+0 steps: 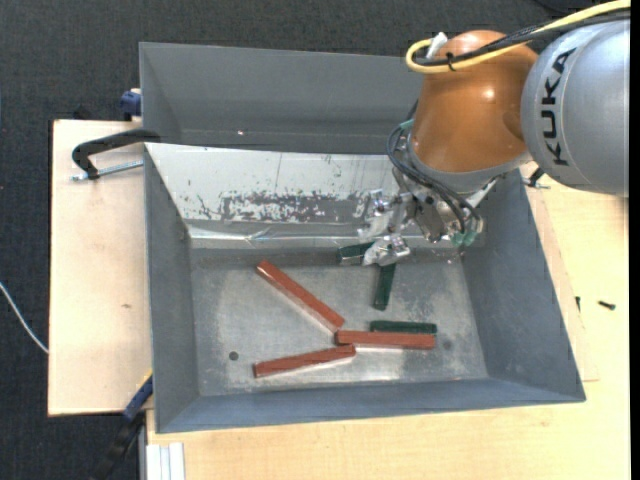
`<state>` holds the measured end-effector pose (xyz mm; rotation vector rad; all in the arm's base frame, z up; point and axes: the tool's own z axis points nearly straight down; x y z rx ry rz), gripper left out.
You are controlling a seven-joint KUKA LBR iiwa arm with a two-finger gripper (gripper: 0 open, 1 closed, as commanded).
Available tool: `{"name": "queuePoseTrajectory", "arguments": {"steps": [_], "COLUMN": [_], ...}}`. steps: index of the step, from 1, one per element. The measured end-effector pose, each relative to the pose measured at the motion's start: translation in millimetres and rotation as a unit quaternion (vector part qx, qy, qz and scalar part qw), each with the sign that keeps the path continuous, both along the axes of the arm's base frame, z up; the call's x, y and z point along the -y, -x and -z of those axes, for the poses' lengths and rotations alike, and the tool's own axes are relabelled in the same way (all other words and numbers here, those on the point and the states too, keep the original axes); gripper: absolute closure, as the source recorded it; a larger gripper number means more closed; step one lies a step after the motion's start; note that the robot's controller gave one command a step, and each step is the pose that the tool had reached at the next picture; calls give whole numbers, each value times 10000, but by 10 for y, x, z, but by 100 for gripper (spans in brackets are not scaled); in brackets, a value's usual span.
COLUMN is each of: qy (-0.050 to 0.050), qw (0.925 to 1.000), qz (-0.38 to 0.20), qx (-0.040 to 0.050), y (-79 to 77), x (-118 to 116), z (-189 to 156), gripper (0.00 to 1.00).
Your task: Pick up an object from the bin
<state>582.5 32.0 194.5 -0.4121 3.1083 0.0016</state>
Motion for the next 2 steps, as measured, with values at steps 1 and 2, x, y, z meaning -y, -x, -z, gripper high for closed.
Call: {"name": "queuePoseTrajectory", "arguments": {"steps": [1, 2], "qy": [4, 2], "qw": [9996, 9977], "qz": [-290, -671], "qx": [0, -8], "y": [-33, -27], "x": [-48, 106], "z": [-32, -728], "gripper": [100, 100]}}
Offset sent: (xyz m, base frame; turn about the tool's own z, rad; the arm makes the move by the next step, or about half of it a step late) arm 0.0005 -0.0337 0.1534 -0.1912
